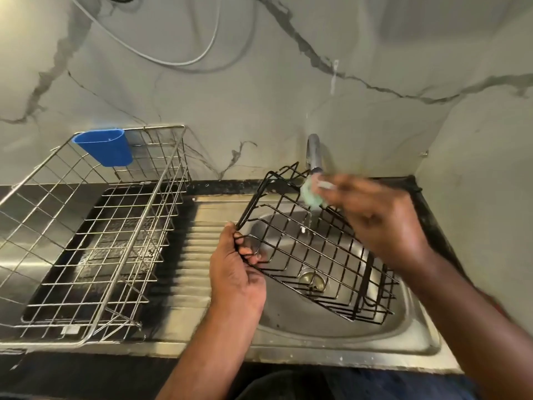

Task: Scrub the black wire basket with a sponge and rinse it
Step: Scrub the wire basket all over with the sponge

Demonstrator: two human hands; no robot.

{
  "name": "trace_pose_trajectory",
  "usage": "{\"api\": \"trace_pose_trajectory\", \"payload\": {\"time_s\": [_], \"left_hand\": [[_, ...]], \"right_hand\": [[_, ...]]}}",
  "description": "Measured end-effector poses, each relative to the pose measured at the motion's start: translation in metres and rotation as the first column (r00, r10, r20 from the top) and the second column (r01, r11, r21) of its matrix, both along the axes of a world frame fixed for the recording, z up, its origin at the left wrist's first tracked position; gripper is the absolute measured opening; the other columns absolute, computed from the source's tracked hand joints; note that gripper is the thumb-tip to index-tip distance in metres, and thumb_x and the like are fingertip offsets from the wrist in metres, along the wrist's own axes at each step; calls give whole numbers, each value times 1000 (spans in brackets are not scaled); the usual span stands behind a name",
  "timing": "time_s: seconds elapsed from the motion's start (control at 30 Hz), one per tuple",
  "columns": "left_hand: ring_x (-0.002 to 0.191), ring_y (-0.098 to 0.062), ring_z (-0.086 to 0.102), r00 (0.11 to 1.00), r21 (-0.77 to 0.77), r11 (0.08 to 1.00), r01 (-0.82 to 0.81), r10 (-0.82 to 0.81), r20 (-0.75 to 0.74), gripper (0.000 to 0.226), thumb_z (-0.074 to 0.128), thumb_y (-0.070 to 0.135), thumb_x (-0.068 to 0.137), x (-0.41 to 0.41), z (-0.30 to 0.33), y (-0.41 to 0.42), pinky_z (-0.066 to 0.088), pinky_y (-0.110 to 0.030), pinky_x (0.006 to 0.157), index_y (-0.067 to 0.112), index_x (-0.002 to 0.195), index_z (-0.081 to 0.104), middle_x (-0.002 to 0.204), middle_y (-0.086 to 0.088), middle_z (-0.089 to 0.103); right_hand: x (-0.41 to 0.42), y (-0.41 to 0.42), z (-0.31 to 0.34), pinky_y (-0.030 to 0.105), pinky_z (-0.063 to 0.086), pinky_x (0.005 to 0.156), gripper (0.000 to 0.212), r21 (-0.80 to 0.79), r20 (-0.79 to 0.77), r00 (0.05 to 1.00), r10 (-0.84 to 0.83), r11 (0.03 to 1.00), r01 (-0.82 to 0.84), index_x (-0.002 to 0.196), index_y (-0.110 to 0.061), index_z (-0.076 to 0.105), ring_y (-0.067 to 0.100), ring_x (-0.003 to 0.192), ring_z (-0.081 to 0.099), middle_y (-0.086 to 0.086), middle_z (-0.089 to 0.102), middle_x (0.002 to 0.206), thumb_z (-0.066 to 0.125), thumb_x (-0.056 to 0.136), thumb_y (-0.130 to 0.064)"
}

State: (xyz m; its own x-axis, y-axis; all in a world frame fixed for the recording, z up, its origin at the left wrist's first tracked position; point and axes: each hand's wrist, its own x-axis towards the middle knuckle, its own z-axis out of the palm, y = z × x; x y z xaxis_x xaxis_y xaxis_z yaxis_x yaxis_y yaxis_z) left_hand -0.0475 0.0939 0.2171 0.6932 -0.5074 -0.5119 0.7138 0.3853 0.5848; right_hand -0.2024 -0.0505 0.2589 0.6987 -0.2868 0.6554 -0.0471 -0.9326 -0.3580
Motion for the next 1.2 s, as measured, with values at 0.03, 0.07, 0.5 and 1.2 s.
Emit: {"api": "trace_pose_trajectory", "payload": {"time_s": [0.03,0.07,0.5,1.2], "left_hand": [[34,-6,32,1000,-2,1000,-6,6,-8,36,59,29,98,1,0,-1,36,-23,46,23,63,50,43,8,40],[34,-6,32,1000,-5,1000,-19,19,-19,36,59,28,98,3,0,-1,34,-21,42,23,63,50,44,8,41],[33,-5,32,996,48,998,-34,37,-79,40,55,28,99,2,-10,2,32,-20,40,23,60,48,42,7,37],[33,-9,23,988,52,995,-91,96,-124,49,43,28,101,30,-22,9,22,-21,41,24,52,38,39,7,28]], "right_hand": [[-1,15,-1,27,50,103,39,-32,-38,995,97,995,-98,128,-15,67,14,126,60,3,62,137,51,97,3],[-2,28,-4,24,45,108,40,-62,-110,977,184,980,-191,129,-18,66,14,131,55,1,59,140,49,98,-1],[-26,39,-29,26,48,105,54,-98,-334,918,214,961,-260,132,-21,63,14,138,46,-3,56,145,65,84,3],[-43,33,-38,19,46,103,46,3,-351,927,133,990,-141,128,-22,65,9,130,52,-3,59,140,55,88,-3]]}}
